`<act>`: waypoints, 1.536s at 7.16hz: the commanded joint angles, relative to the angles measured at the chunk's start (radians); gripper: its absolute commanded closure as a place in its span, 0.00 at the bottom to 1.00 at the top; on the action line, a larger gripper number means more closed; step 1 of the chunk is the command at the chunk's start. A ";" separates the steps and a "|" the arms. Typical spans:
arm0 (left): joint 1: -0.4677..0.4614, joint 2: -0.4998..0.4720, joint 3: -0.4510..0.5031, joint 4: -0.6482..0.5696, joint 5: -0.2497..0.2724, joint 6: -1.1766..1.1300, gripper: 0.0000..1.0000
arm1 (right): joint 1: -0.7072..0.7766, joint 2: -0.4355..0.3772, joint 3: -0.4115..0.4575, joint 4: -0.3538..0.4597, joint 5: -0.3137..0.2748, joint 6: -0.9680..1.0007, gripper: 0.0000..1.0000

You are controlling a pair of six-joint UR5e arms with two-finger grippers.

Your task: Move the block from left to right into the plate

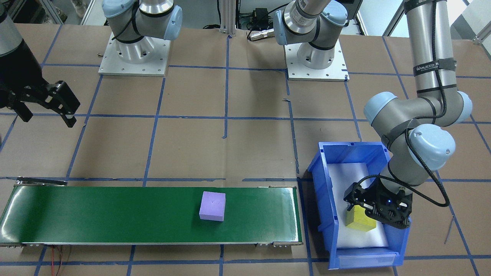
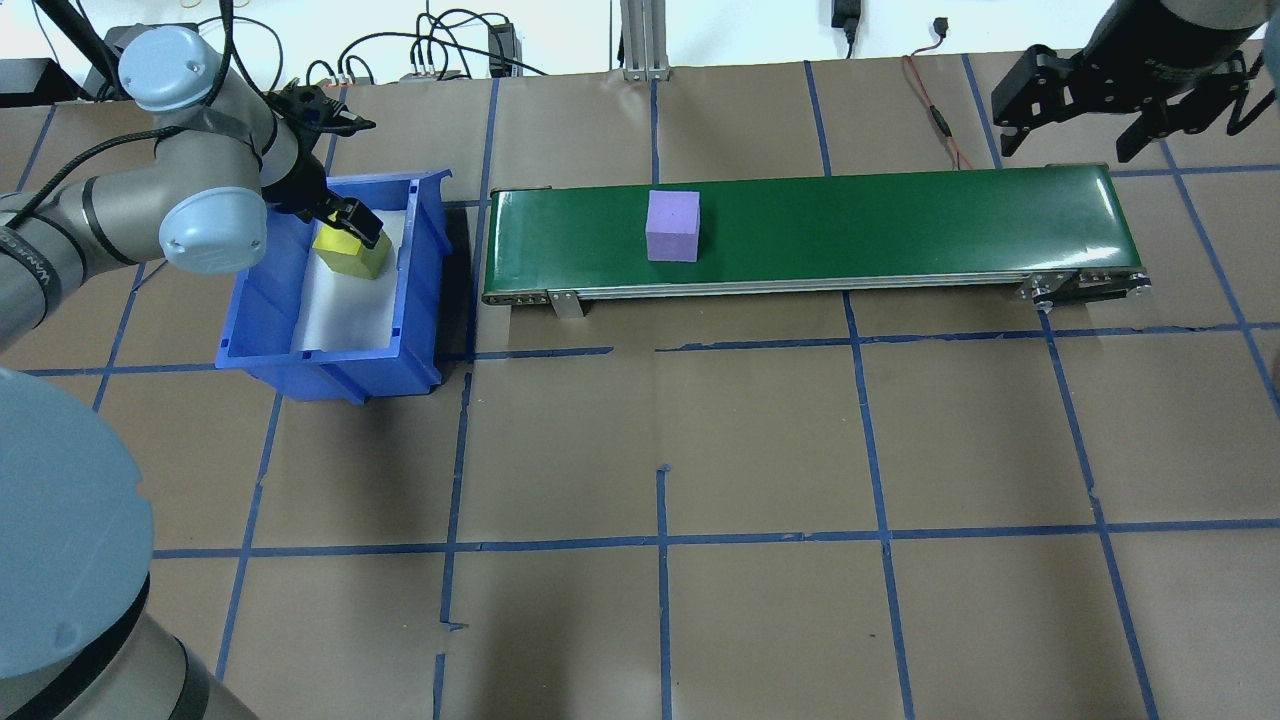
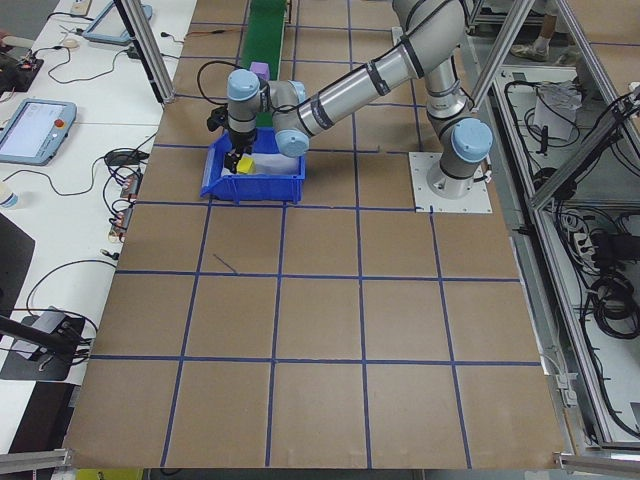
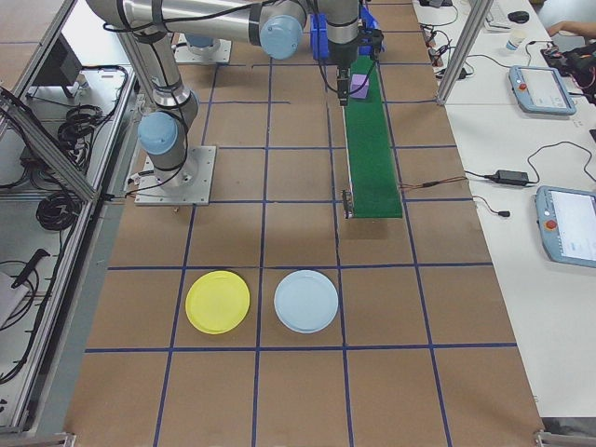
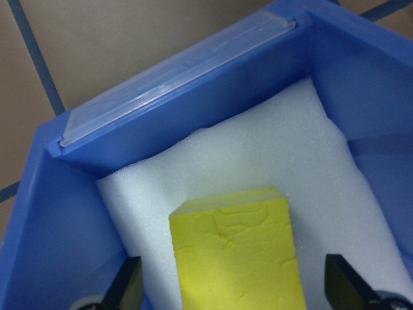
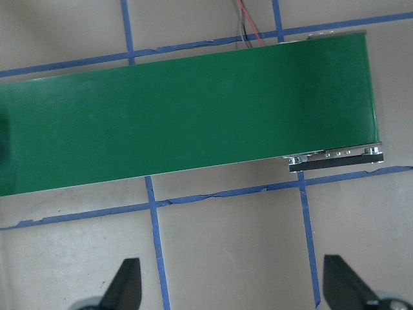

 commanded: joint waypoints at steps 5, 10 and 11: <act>-0.005 0.104 0.030 -0.040 0.009 0.002 0.52 | -0.355 0.012 0.007 0.001 0.182 -0.007 0.00; -0.225 0.231 0.074 -0.196 -0.020 -0.182 0.52 | -0.371 0.096 -0.004 -0.016 0.332 -0.304 0.00; -0.235 0.184 0.053 -0.196 -0.057 -0.184 0.52 | -0.372 0.115 -0.007 -0.016 0.334 -0.323 0.00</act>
